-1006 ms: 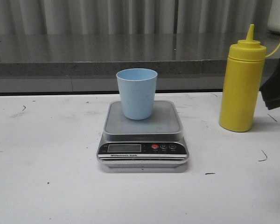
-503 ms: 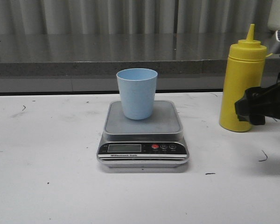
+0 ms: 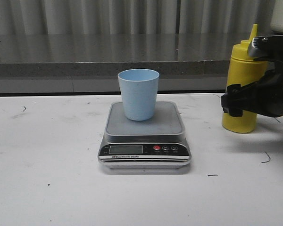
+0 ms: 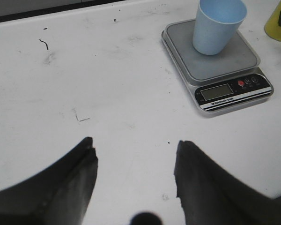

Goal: Pour seasoning into cup on scale with both arms
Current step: 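Reach the right gripper to the yellow squeeze bottle and grasp it, then lift the yellow bottle and tilt its nozzle down over the cup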

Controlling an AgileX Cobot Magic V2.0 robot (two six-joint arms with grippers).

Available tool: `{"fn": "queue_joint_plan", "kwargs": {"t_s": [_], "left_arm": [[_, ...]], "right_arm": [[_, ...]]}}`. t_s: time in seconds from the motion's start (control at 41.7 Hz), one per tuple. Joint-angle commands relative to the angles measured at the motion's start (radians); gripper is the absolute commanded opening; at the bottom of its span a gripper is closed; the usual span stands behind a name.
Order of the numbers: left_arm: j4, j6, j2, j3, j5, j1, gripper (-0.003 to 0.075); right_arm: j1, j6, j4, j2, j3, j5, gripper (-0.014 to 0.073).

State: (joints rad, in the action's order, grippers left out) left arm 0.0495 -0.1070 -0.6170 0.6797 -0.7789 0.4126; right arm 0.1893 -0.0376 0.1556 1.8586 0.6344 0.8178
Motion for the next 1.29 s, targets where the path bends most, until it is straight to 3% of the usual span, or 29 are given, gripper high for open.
{"fn": "queue_joint_plan", "kwargs": {"t_s": [0.0, 0.264, 0.431, 0.575, 0.767, 1.078, 1.27], "left_arm": [[0.004, -0.005, -0.001, 0.024, 0.071, 0.000, 0.0365], [0.004, -0.005, -0.001, 0.024, 0.071, 0.000, 0.0365], [0.004, -0.005, -0.001, 0.024, 0.071, 0.000, 0.0365], [0.004, -0.005, -0.001, 0.024, 0.071, 0.000, 0.0365], [0.004, -0.005, -0.001, 0.024, 0.071, 0.000, 0.0365], [0.004, -0.005, -0.001, 0.024, 0.071, 0.000, 0.0365], [0.004, -0.005, -0.001, 0.024, 0.071, 0.000, 0.0365]], "right_arm": [[-0.006, 0.004, 0.012, -0.011, 0.060, 0.082, 0.0654], [-0.006, 0.004, 0.014, 0.058, 0.156, 0.080, 0.0646], [-0.006, 0.003, 0.013, 0.057, 0.159, 0.084, 0.0441], [-0.006, -0.010, 0.010, 0.022, 0.159, 0.045, 0.0351], [-0.006, -0.129, 0.009, -0.125, 0.162, -0.148, 0.0349], [-0.002, -0.582, 0.009, -0.328, 0.312, -0.679, 0.0349], [0.040, -0.762, -0.004, -0.326, 0.462, -0.973, 0.0349]]}}
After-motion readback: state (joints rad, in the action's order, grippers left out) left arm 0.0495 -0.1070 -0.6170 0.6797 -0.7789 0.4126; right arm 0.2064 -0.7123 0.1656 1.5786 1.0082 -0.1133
